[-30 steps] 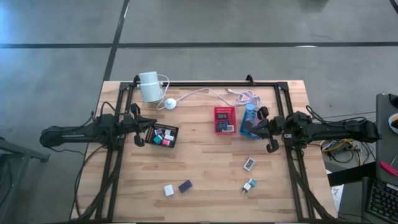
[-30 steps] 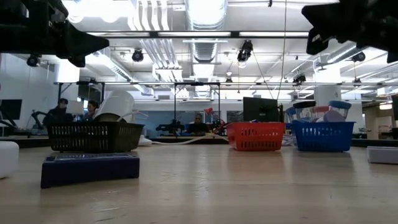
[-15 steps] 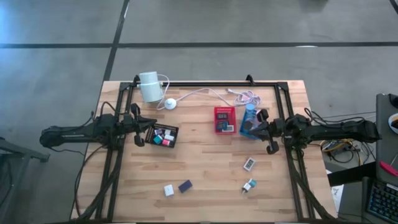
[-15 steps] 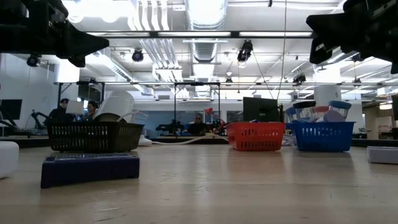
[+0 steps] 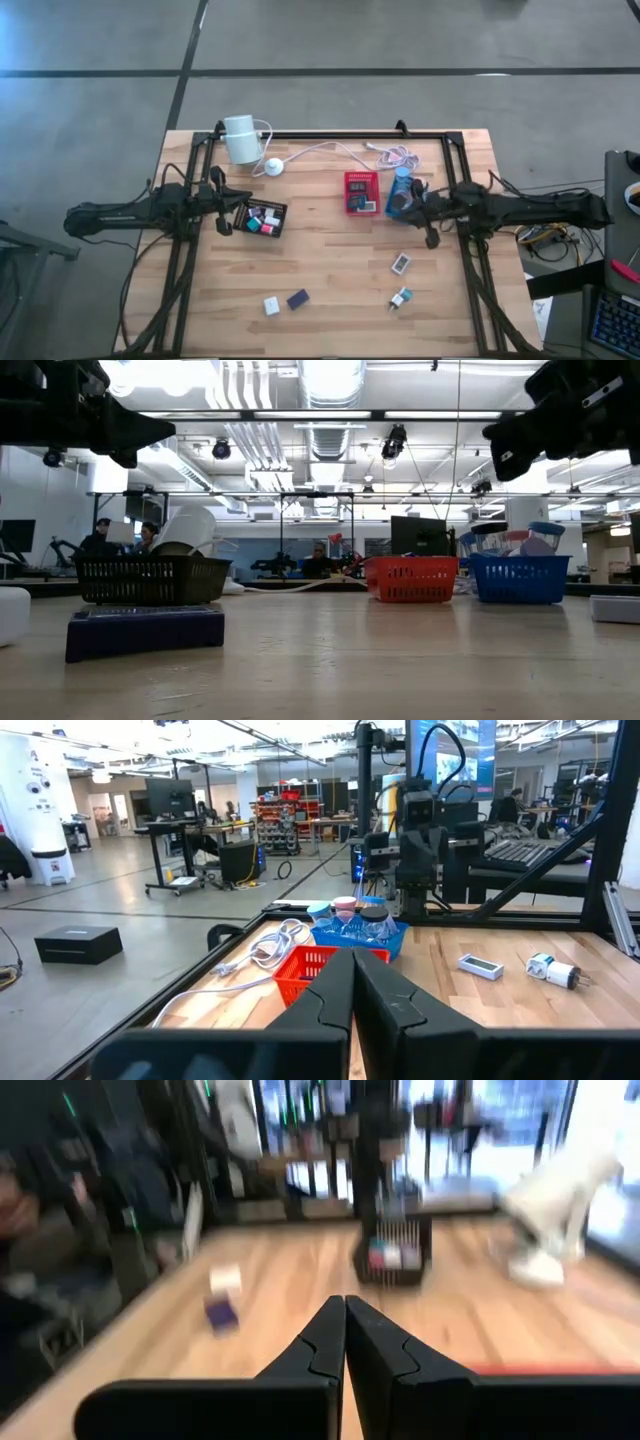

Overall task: Pick & Place Office items
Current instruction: Put the white digital clock into the red bin

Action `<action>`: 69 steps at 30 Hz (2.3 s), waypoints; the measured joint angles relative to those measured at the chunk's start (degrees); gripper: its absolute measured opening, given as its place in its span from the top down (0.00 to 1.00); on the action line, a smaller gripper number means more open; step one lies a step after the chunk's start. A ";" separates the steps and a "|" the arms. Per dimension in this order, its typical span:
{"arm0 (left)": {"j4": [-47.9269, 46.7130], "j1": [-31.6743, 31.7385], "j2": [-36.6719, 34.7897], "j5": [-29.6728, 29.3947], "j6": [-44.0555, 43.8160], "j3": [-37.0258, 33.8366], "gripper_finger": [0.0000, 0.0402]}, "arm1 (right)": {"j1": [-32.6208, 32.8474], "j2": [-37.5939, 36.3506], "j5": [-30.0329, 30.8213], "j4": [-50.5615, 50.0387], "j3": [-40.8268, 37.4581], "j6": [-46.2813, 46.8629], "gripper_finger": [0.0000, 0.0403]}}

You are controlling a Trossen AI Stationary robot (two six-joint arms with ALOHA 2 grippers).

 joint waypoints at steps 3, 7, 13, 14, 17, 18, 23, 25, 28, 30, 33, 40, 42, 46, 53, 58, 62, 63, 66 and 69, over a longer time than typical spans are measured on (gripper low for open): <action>0.00 0.01 -0.02 -0.02 0.00 0.00 0.97 | 0.00 0.21 0.67 -15.19 5.97 -1.28 0.98; 0.00 0.01 -0.02 -0.02 0.00 0.00 0.97 | 0.00 0.29 2.22 -31.55 13.82 -1.68 0.98; 0.00 0.01 -0.04 0.00 0.00 0.00 0.97 | 1.19 1.74 1.98 -47.46 21.08 -3.50 0.89; 0.00 0.01 -0.04 0.00 0.00 0.00 0.97 | 1.63 2.18 1.96 -48.14 21.68 -3.56 0.86; 0.00 -0.01 -0.04 0.00 0.00 0.00 0.97 | 2.91 4.42 1.99 -50.12 23.41 -3.23 0.76; 0.02 0.01 -0.04 0.00 0.00 0.00 0.97 | 3.15 5.17 2.05 -50.43 23.94 -2.51 0.73; 0.02 0.01 0.02 0.01 0.00 -0.02 0.97 | 3.48 9.91 2.00 -53.73 28.15 -0.49 0.55; 0.00 -0.01 0.02 0.07 -0.33 -0.02 0.97 | 3.45 12.42 2.03 -56.10 30.83 -0.52 0.50; 0.00 0.00 0.03 0.09 -2.24 -0.02 0.97 | 3.45 16.49 2.13 -57.46 35.19 -1.97 0.44; 0.02 0.01 0.04 0.11 -2.62 -0.02 0.97 | 3.48 19.34 2.09 -57.53 38.37 -3.66 0.42; 0.10 -0.03 0.04 0.09 -2.66 -0.02 0.97 | 3.48 24.18 2.09 -61.67 43.66 -6.23 0.40; -0.25 -0.03 0.11 0.09 -2.86 -0.02 0.97 | 4.28 34.85 1.97 -80.10 53.61 -8.99 0.38; -0.60 -0.03 0.11 0.09 -3.07 -0.02 0.97 | 5.26 37.39 1.97 -83.13 54.24 -9.44 0.38; -0.85 -0.03 0.11 0.07 -3.06 -0.02 0.97 | 8.08 41.50 1.95 -83.23 54.00 -9.16 0.38; -0.85 0.01 0.13 0.05 -3.08 -0.02 0.97 | 14.31 47.32 1.93 -81.72 49.89 -9.51 0.38; -0.85 0.01 0.13 -0.04 -3.06 -0.02 0.97 | 18.44 51.84 1.93 -76.67 47.38 -12.72 0.38; -0.85 0.01 0.15 -0.04 -3.06 -0.02 0.97 | 19.34 55.86 1.98 -76.03 47.17 -14.31 0.38; -0.86 0.01 0.15 -0.04 -3.06 -0.02 0.97 | 19.34 56.81 2.00 -76.03 47.13 -14.44 0.38; -0.86 0.01 0.15 -0.04 -3.06 -0.02 0.97 | 19.34 59.35 2.00 -75.82 47.15 -14.85 0.38; -0.87 0.01 0.15 -0.04 -3.06 -0.02 0.97 | 19.34 61.90 1.98 -75.24 47.13 -15.64 0.38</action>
